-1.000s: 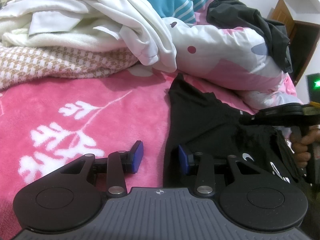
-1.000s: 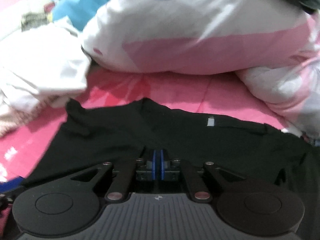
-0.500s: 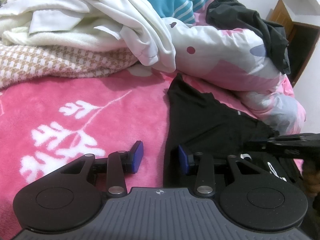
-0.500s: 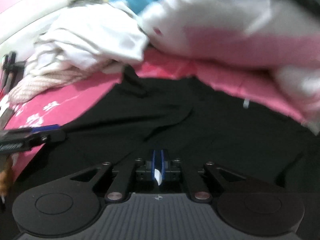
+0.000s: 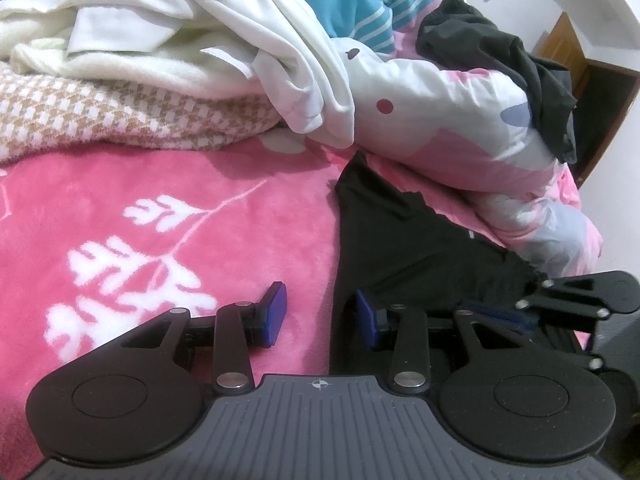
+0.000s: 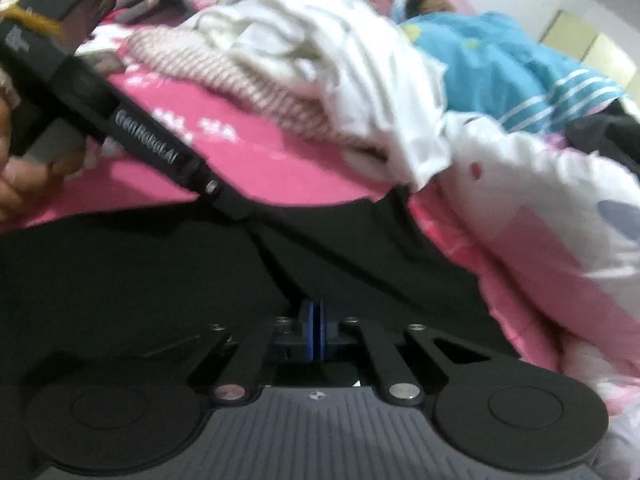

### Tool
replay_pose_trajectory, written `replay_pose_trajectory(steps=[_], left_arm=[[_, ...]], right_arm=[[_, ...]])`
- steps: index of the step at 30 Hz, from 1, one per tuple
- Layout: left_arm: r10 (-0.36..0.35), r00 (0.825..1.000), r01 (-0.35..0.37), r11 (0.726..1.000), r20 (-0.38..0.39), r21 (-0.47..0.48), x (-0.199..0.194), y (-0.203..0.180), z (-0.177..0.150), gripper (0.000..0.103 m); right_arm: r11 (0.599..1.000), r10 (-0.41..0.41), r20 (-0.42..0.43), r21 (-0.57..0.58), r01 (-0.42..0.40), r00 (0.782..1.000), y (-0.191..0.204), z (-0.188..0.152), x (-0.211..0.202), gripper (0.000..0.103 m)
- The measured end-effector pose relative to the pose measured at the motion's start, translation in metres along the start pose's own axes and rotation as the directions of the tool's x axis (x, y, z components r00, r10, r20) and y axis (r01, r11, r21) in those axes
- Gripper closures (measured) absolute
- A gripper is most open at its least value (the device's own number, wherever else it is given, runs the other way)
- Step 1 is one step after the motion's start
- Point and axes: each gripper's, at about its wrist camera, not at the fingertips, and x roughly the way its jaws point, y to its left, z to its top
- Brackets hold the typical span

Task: Fold clothes

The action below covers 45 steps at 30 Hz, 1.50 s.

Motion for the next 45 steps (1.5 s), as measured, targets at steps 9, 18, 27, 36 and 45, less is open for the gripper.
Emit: replay_pose_trajectory(steps=[9, 18, 27, 36, 45], left_arm=[[-0.008, 1.0, 0.008, 1.0, -0.001, -0.011, -0.001, 0.003, 0.0, 0.065], [-0.042, 0.998, 0.044, 0.998, 0.04, -0.043, -0.006, 0.002, 0.004, 0.053], [0.028, 1.0, -0.028, 0.998, 0.001, 0.061, 0.008, -0.015, -0.002, 0.053], [0.041, 0.999, -0.041, 0.996, -0.001, 0.081, 0.008, -0.018, -0.004, 0.053], [0.047, 0.999, -0.047, 0.994, 0.001, 0.098, 0.008, -0.02, -0.005, 0.053]], right_arm=[[1.0, 0.009, -0.012, -0.024, -0.01, 1.0, 0.023, 0.005, -0.013, 0.101], [0.994, -0.006, -0.016, -0.108, 0.004, 1.0, 0.045, 0.0, -0.005, 0.098], [0.983, 0.142, 0.119, 0.1, -0.154, 0.983, -0.01, 0.015, -0.017, 0.096], [0.853, 0.054, 0.132, 0.509, -0.114, 0.99, -0.127, 0.054, 0.082, 0.057], [0.792, 0.173, -0.017, 0.597, -0.129, 0.985, -0.138, 0.083, 0.154, 0.077]])
